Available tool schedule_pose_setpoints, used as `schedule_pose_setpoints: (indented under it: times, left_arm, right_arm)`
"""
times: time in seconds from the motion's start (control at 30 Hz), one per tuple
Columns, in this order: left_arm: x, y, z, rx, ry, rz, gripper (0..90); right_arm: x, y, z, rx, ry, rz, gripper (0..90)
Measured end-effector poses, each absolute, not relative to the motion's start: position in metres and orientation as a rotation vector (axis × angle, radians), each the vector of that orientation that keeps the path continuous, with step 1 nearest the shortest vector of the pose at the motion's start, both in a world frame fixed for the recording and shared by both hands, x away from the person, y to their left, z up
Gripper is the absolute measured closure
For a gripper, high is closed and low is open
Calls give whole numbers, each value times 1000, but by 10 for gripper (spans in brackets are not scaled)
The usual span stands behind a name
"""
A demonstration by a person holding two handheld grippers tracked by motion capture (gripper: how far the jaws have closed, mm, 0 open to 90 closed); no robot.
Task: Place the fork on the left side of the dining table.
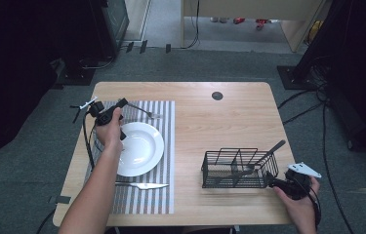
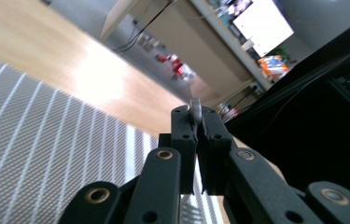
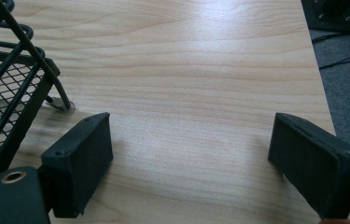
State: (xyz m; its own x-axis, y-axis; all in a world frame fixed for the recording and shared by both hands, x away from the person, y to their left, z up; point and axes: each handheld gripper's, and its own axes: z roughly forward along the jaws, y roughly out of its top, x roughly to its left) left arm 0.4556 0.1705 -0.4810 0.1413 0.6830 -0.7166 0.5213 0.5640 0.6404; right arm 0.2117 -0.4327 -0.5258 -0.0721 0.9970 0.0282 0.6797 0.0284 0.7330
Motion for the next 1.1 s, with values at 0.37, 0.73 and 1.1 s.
schedule_pose_setpoints:
  times: [0.37,0.73,1.1]
  left_arm:
    - [464,187,-494,1210,1659,125,640]
    - [471,192,-497,1249,1771,77,498]
    - [484,192,-498,1335,1829,34,383]
  right_arm:
    - [212,-433,-526,1701,1802,815,132]
    - [212,-433,-526,1701,1802,815,132]
    - [212,-433,-526,1699,1803,815,132]
